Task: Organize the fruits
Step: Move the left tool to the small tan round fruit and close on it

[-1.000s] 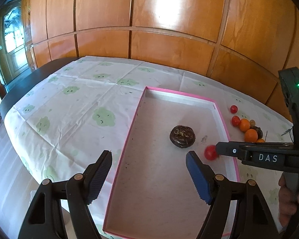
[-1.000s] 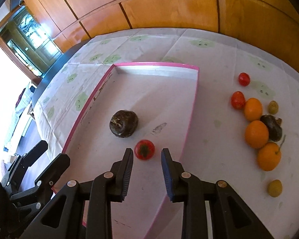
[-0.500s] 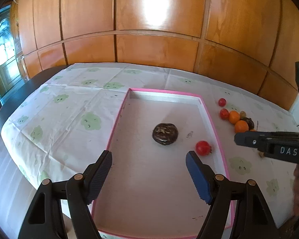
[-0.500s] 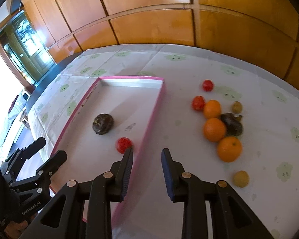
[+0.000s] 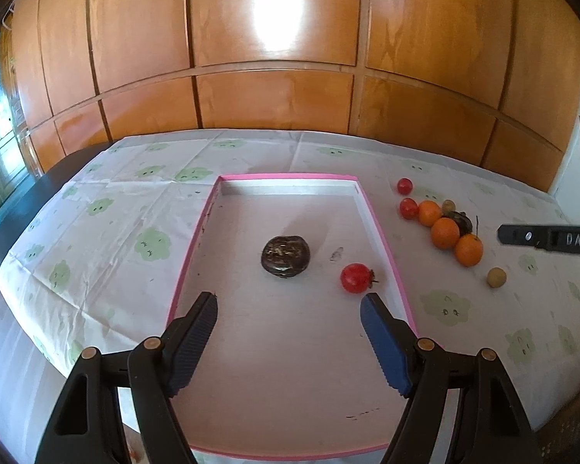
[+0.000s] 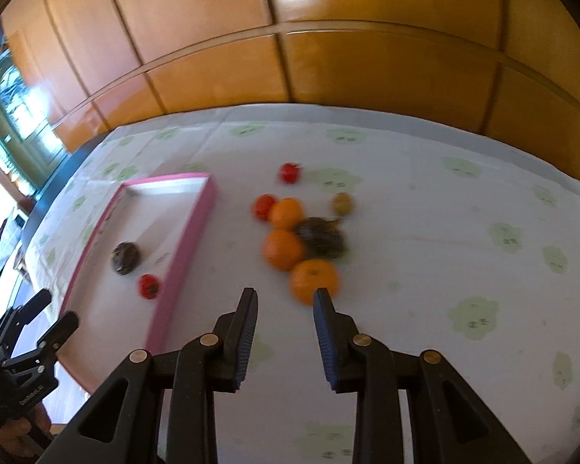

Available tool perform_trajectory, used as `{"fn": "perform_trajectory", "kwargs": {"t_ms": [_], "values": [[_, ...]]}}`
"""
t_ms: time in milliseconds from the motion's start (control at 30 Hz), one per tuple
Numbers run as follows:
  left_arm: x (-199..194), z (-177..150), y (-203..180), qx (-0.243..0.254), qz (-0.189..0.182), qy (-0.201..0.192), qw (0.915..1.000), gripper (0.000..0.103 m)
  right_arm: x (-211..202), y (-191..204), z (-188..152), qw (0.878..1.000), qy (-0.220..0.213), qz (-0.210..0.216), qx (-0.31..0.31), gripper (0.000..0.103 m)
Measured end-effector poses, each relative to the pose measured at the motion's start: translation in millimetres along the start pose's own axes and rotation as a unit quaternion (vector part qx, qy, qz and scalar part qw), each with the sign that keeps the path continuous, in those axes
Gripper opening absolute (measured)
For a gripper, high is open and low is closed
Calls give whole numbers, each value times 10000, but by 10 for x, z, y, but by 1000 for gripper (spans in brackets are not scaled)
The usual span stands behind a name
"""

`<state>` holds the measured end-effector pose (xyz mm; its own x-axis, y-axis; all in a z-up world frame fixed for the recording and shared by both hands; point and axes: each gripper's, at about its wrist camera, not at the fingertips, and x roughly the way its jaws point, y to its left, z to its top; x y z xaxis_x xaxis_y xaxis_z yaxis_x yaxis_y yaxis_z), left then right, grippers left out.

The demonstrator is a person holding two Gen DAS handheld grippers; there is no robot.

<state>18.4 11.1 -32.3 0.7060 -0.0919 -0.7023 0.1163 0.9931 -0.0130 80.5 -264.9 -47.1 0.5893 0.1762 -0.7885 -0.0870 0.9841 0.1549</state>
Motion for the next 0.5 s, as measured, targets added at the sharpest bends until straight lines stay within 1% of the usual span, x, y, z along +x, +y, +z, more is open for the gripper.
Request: {"fn": "perform_trajectory", "kwargs": {"t_ms": [200,333,433,500], "values": [[-7,0,-109,175,-100,8,9998,77,-127,-480,30,9986,-105,-447,251,30],[-10,11,-232,340,-290,51,9990,77,-165,-899,9,9943,-174,-790,691,30],[-4,35,-400,577,-459,83,9972,77,-159,-1177,-31,9894,-183,-840,1173,31],[8,51,-515,688,-600,130,9957,77,-133,-1342,-48,9845,-99,-722,1595,31]]}}
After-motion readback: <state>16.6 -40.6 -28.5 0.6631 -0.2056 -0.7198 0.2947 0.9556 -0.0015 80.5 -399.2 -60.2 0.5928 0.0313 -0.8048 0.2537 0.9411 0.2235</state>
